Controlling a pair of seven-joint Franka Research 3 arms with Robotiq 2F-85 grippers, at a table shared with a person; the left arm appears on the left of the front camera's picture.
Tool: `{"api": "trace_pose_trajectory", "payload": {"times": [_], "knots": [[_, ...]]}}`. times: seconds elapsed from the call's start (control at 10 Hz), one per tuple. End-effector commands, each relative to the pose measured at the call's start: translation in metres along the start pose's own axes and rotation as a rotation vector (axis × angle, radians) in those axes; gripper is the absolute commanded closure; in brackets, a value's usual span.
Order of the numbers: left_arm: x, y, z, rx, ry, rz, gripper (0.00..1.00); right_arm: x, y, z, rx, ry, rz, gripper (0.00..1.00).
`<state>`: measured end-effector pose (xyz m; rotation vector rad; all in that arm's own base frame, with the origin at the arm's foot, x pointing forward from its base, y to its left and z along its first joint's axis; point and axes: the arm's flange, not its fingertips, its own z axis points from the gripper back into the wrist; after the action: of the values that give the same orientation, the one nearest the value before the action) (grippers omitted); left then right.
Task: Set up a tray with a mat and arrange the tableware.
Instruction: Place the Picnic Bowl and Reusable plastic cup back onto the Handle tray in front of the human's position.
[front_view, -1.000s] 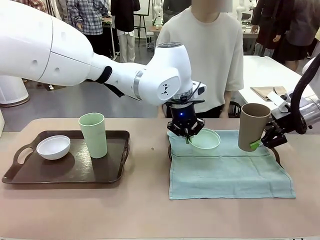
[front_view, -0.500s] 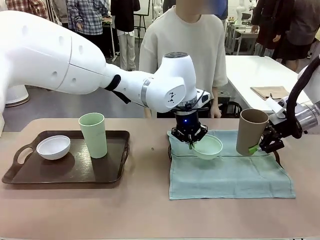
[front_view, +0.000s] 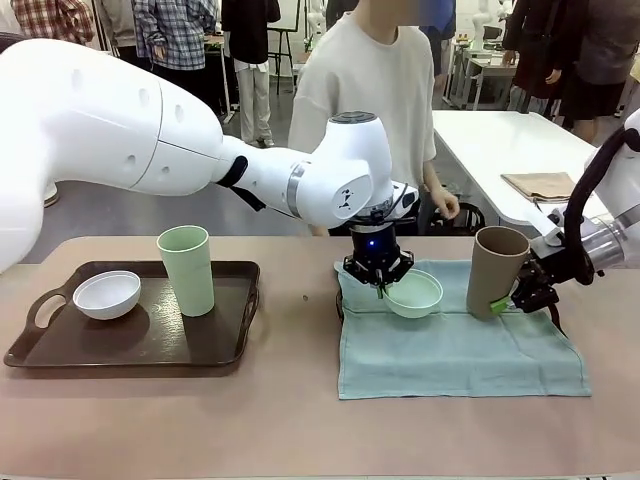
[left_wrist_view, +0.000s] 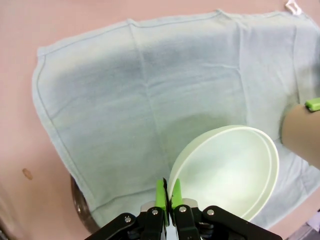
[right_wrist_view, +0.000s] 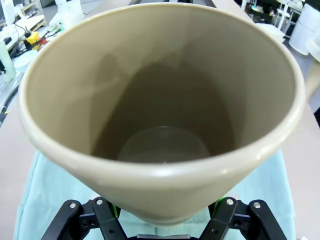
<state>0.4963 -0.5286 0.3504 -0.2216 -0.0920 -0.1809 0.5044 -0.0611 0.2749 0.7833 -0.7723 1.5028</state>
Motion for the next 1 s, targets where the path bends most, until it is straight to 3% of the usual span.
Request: {"api": "trace_pose_trajectory", "payload": {"times": [0.0,0.1,0.2,0.3,0.7,0.8,0.9], "knots": [[0.005,-0.003,-0.003,0.018,-0.008,-0.008,0.96,-0.005,-0.01,-0.006,-0.009,-0.006,0.004,0.22],[0.005,-0.003,-0.006,0.018,-0.007,-0.004,0.96,-0.005,-0.009,-0.005,-0.006,-0.007,0.004,0.22],[0.007,-0.002,-0.006,0.017,-0.006,-0.007,0.96,-0.005,-0.01,-0.005,0.003,-0.002,0.001,0.15],[0.006,-0.002,-0.003,0.017,-0.007,-0.003,0.47,-0.004,-0.009,-0.003,0.004,-0.002,-0.005,0.0],[-0.001,0.006,0.018,0.011,-0.019,0.019,0.07,0.009,-0.005,0.035,-0.063,0.138,-0.135,0.0],[-0.003,0.011,0.027,-0.001,-0.018,0.024,0.0,0.012,-0.003,0.047,-0.075,0.183,-0.178,0.0],[-0.006,0.015,0.035,-0.011,-0.027,0.032,0.0,0.014,-0.001,0.059,-0.076,0.234,-0.239,0.0]]}}
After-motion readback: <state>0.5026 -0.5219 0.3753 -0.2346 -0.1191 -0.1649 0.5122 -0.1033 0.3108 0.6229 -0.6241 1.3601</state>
